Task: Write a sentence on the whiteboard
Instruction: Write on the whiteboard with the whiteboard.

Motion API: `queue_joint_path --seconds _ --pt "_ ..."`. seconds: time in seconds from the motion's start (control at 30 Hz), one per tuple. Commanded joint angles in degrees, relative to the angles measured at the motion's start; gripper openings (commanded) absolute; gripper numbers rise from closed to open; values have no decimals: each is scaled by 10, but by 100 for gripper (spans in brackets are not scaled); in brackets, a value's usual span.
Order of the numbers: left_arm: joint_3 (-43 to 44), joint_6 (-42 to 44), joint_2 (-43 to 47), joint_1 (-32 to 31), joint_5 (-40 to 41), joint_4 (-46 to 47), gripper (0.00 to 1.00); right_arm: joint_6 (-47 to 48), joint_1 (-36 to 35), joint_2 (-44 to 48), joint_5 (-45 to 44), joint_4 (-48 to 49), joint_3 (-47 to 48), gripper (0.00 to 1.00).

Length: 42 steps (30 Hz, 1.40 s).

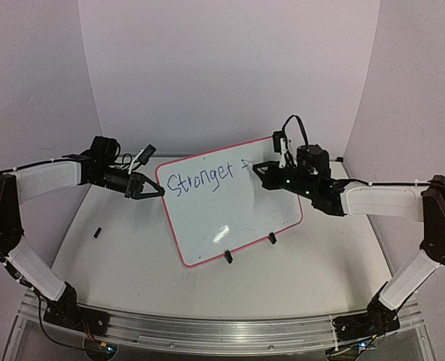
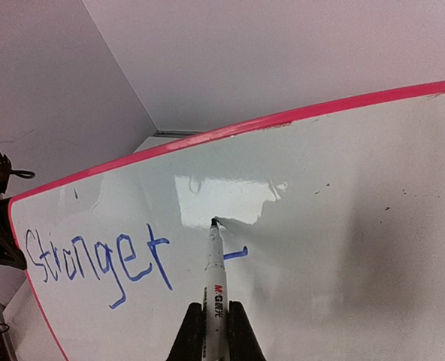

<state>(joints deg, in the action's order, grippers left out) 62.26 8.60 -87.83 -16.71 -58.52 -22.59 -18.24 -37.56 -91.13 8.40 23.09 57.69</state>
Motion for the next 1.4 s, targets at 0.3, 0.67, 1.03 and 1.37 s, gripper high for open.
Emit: queue_joint_path --seconds 0.3,0.67,1.03,1.37 --pt "25 36 -5 -3 13 13 0 -24 1 32 -1 7 -58 0" --pt "24 35 -5 -3 12 14 0 -17 1 54 -34 -9 -63 0" --pt "24 35 -3 -3 13 14 0 18 1 46 -34 -16 12 0" --pt "25 35 -6 -3 13 14 0 31 2 2 -40 -23 49 0"
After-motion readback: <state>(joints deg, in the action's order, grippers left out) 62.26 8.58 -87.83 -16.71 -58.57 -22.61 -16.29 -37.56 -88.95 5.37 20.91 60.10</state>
